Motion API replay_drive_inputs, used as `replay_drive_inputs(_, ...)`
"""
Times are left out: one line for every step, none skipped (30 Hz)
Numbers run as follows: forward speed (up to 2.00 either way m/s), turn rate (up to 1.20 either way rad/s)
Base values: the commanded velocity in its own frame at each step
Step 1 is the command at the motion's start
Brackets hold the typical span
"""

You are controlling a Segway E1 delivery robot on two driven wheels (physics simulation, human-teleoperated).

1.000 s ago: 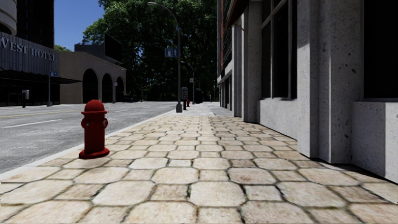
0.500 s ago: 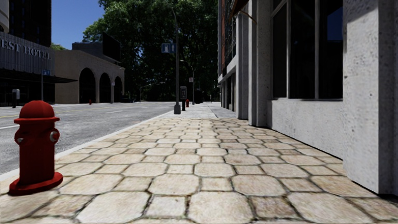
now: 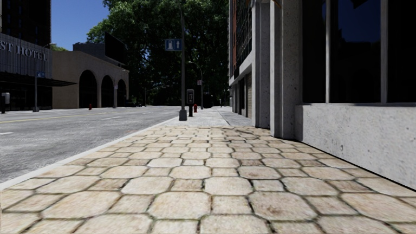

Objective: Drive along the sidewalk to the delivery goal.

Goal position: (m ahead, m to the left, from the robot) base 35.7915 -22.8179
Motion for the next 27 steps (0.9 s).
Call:
replay_drive_inputs(2.00,0.00)
replay_drive_inputs(2.00,0.00)
replay_drive_inputs(2.00,0.00)
replay_drive_inputs(2.00,0.00)
replay_drive_inputs(2.00,0.00)
replay_drive_inputs(2.00,0.00)
replay_drive_inputs(2.00,0.00)
replay_drive_inputs(2.00,0.00)
replay_drive_inputs(2.00,0.00)
replay_drive_inputs(2.00,0.00)
replay_drive_inputs(2.00,0.00)
replay_drive_inputs(2.00,0.00)
replay_drive_inputs(2.00,0.00)
replay_drive_inputs(2.00,0.00)
replay_drive_inputs(2.00,0.00)
replay_drive_inputs(2.00,0.00)
replay_drive_inputs(2.00,0.00)
replay_drive_inputs(2.00,0.00)
replay_drive_inputs(2.00,0.00)
replay_drive_inputs(2.00,0.00)
replay_drive_inputs(2.00,0.00)
replay_drive_inputs(2.00,0.00)
replay_drive_inputs(2.00,0.00)
replay_drive_inputs(2.00,0.00)
replay_drive_inputs(2.00,0.00)
replay_drive_inputs(2.00,0.00)
replay_drive_inputs(2.00,0.00)
